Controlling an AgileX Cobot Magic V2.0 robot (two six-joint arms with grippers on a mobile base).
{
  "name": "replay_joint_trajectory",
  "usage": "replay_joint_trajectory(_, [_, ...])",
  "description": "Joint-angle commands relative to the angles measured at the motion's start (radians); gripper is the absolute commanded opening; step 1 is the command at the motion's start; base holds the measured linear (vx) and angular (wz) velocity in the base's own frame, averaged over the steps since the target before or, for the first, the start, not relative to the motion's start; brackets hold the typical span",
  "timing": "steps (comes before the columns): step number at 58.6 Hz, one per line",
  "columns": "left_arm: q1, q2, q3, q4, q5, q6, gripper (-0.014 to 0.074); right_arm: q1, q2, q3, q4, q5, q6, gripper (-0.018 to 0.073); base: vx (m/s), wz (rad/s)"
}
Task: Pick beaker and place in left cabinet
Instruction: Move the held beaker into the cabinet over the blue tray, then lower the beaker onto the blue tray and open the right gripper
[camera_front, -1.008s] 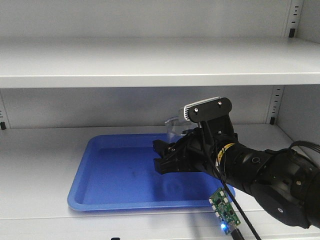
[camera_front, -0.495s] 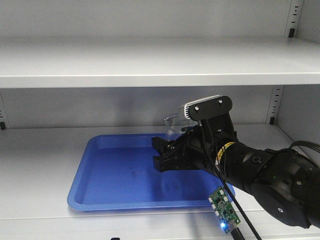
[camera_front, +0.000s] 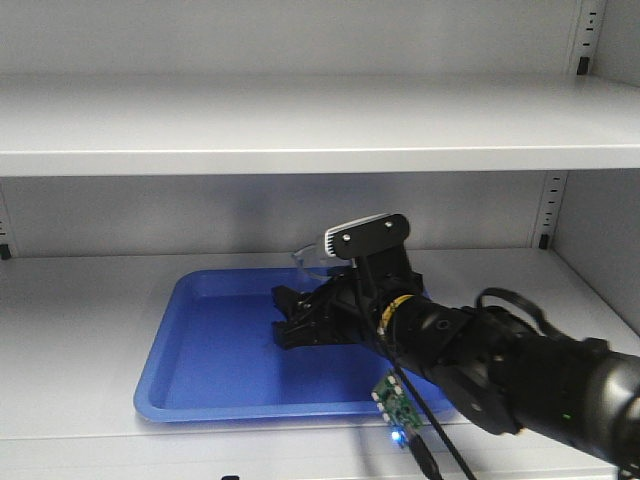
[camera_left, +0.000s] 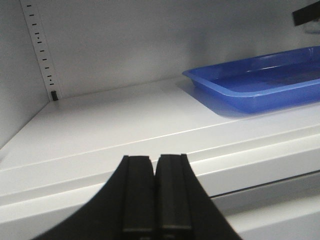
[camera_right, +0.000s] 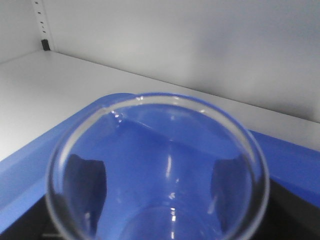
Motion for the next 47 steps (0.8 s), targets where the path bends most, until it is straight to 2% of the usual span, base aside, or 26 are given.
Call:
replay_joint_trajectory(1, [-0.001, -0.019, 0.016, -0.003, -0.075, -0.003, 0.0001, -0.004, -0.004, -0.072, -0.001, -0.080, 0.001, -0.0004, 0.00, 0.00])
replay_joint_trajectory(16, [-0.001, -0.019, 0.016, -0.003, -0.075, -0.003, 0.0001, -0.004, 0.085, -0.080, -0.001, -0.079, 0.001, 0.0005, 0.00, 0.00])
replay_joint_trajectory(29, [-0.001, -0.019, 0.016, -0.003, -0.075, -0.003, 0.0001, -0.004, 0.125, -0.080, 0.027, -0.075, 0.001, 0.0086, 0.00, 0.00])
replay_joint_trajectory(40, [-0.001, -0.019, 0.016, -0.003, -0.075, -0.003, 0.0001, -0.004, 0.135, -0.080, 0.055, -0.085, 0.001, 0.0253, 0.00, 0.00])
replay_joint_trajectory(47, [-0.001, -0.019, 0.016, -0.003, -0.075, -0.003, 0.0001, -0.004, 0.135, -0.080, 0.055, -0.116, 0.001, 0.0434, 0.00, 0.00])
